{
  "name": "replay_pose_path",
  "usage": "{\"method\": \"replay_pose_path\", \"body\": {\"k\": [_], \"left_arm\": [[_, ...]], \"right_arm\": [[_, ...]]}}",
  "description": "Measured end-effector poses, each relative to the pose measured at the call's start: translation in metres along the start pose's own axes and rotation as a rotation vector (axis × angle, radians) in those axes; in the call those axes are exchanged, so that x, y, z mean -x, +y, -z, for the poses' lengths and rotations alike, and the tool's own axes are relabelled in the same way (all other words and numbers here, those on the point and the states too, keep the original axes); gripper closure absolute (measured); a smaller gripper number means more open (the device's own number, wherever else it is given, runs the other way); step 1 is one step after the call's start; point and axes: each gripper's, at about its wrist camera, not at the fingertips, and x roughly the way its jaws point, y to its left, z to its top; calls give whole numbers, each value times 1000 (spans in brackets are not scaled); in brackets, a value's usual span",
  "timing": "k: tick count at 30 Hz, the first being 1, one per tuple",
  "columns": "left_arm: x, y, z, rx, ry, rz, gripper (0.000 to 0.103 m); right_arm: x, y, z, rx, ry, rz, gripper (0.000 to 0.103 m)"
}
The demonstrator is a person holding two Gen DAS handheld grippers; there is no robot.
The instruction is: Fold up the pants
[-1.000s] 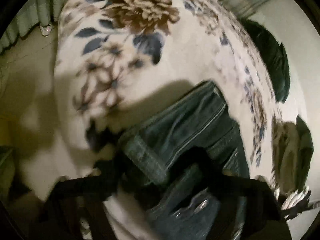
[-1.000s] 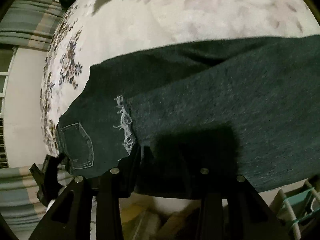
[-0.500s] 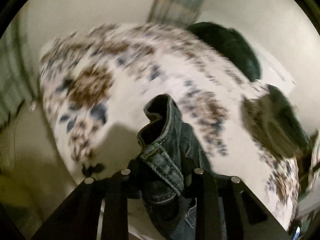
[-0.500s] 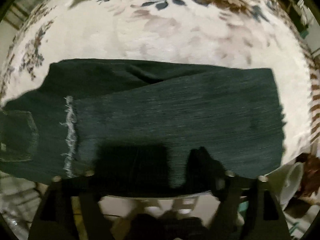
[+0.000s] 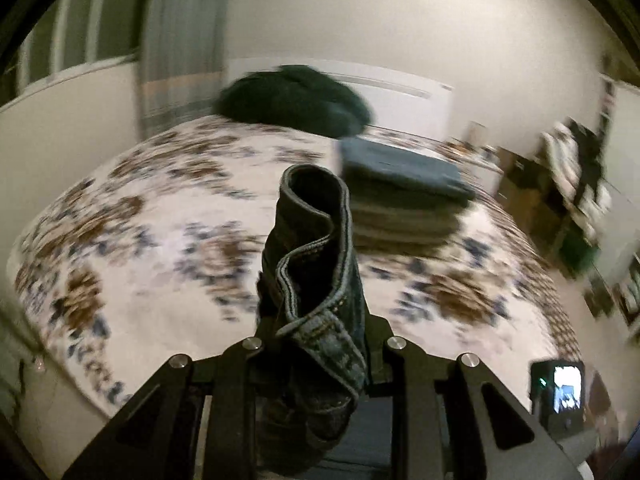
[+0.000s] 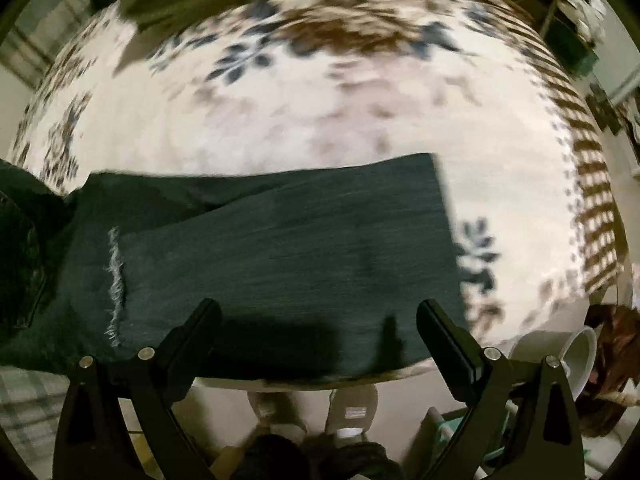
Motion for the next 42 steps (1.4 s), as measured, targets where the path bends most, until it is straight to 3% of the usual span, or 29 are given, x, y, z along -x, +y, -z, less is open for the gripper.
{"method": "replay_pose_path", "body": {"k": [5, 9, 15, 18, 19, 22, 23, 26, 28, 33, 35, 38, 39, 40, 42], "left_arm": [[-13, -87, 22, -116, 64, 136, 81], [-44, -143, 53, -180, 148, 188, 81], [-94, -203, 111, -266, 334, 189, 78], [-106, -221, 128, -293, 437, 167, 69], [-105, -222, 131, -287, 457, 165, 62], [-97, -215, 130, -209, 516, 225, 20], [-93, -209, 125, -176, 538, 239, 16], [-80, -187, 111, -97, 551, 255, 16], [-74, -165, 99, -67, 536, 226, 13], [-88, -91, 95, -116, 528, 10, 12], [-103, -55, 103, -102, 578, -92, 12], [-120, -15, 108, -31, 625, -142, 12], [-124, -8, 109, -19, 633, -152, 12], [-128, 0, 111, 0, 641, -154, 12], [-134, 4, 112, 23, 651, -161, 12]], "right_arm": [[5, -71, 4, -121, -4, 6, 3], [0, -137, 18, -241, 11, 25, 3], [-3, -220, 40, -367, 27, 69, 3], [2, -245, 46, -399, 22, 49, 3], [5, -253, 46, -410, 12, 25, 3], [15, -271, 42, -451, -22, -76, 3], [18, -275, 39, -464, -34, -120, 3], [21, -279, 27, -479, -52, -284, 3], [18, -270, 16, -458, -47, -396, 3], [-14, -223, -9, -406, 68, -638, 3], [-32, -204, -17, -387, 121, -673, 3], [-57, -181, -24, -350, 194, -665, 3], [-64, -177, -25, -344, 212, -652, 6], [-65, -174, -25, -345, 198, -641, 38], [-56, -168, -27, -345, 151, -585, 82]]}}
